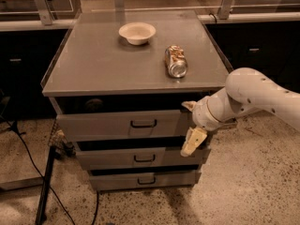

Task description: Open top drawer

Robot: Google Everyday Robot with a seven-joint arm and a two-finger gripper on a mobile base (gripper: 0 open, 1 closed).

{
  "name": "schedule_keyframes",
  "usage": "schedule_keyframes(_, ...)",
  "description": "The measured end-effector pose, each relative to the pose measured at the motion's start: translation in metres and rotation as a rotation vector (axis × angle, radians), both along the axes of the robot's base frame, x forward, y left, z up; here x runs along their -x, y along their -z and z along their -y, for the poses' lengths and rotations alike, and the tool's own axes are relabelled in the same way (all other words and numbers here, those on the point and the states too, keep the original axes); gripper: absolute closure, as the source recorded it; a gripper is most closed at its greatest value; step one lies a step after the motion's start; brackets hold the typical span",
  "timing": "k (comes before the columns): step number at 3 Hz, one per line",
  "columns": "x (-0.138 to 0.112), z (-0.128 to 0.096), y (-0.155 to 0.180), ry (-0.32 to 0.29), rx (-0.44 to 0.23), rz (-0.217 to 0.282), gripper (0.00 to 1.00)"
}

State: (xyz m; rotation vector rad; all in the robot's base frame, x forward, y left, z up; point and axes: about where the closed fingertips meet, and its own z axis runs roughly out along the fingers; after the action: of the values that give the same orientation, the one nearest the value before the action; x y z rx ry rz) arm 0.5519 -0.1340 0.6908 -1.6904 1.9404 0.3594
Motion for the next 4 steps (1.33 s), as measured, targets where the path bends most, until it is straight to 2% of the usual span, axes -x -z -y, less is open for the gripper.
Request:
schedule_keyframes(1,-0.027,0.007,0.003,0.003,0.031,0.009,0.0)
schedule_keyframes(2,-0.033,0.006,0.012,-0.003,0.033,-0.019,0.0)
schedule_keyframes(3,-0.033,0.004,0.021,-0.01,0.025,-0.054,0.0)
schedule_keyframes(4,-0.026,0.003,0.036,-0.029,0.009,-0.123,0.0)
